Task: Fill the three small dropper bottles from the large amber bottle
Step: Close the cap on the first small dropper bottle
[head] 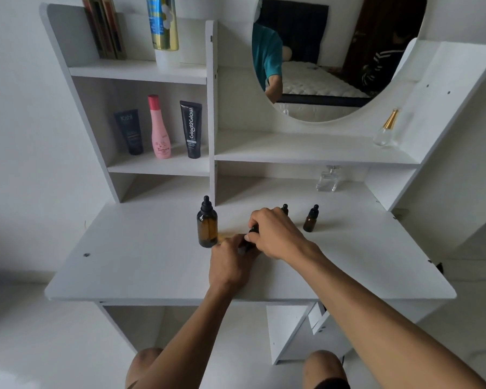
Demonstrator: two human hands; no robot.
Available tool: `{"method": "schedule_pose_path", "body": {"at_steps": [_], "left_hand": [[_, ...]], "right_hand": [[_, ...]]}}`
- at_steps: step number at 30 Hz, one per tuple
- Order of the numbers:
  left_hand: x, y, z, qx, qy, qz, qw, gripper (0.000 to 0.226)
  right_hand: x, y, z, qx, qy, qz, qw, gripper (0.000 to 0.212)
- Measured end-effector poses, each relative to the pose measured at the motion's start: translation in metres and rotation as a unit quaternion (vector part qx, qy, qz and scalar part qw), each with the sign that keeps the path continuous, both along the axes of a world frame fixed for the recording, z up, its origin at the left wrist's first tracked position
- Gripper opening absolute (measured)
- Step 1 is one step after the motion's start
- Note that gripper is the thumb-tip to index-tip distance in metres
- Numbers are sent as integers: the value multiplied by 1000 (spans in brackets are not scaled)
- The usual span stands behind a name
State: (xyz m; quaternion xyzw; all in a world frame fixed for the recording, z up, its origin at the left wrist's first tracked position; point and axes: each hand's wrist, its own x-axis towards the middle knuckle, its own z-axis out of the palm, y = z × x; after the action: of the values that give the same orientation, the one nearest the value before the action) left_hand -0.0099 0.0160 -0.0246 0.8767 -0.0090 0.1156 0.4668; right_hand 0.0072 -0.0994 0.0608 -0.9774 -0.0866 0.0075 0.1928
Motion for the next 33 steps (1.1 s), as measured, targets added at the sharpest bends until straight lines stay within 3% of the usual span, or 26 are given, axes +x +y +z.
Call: {"method": "schedule_pose_path", "body": {"at_steps": [15, 22, 27, 31, 33], "left_hand": [[3, 0, -4, 2, 3, -9, 1000, 12], [5, 1, -9, 6, 6, -9, 1000, 18], [6, 1, -12, 6, 12, -10, 1000, 18], [6, 1, -13, 4, 8, -12, 1000, 20], [6, 1, -14, 3, 12, -7, 1000, 22]], "right_hand": [[6, 1, 0, -49, 9, 29, 998, 16], [7, -8, 13, -23, 46, 54, 997, 38], [8, -7, 19, -37, 46, 45, 997, 14], [9, -5, 26, -50, 61, 58, 995, 29], [8, -2, 29, -72, 52, 48, 995, 27]]}}
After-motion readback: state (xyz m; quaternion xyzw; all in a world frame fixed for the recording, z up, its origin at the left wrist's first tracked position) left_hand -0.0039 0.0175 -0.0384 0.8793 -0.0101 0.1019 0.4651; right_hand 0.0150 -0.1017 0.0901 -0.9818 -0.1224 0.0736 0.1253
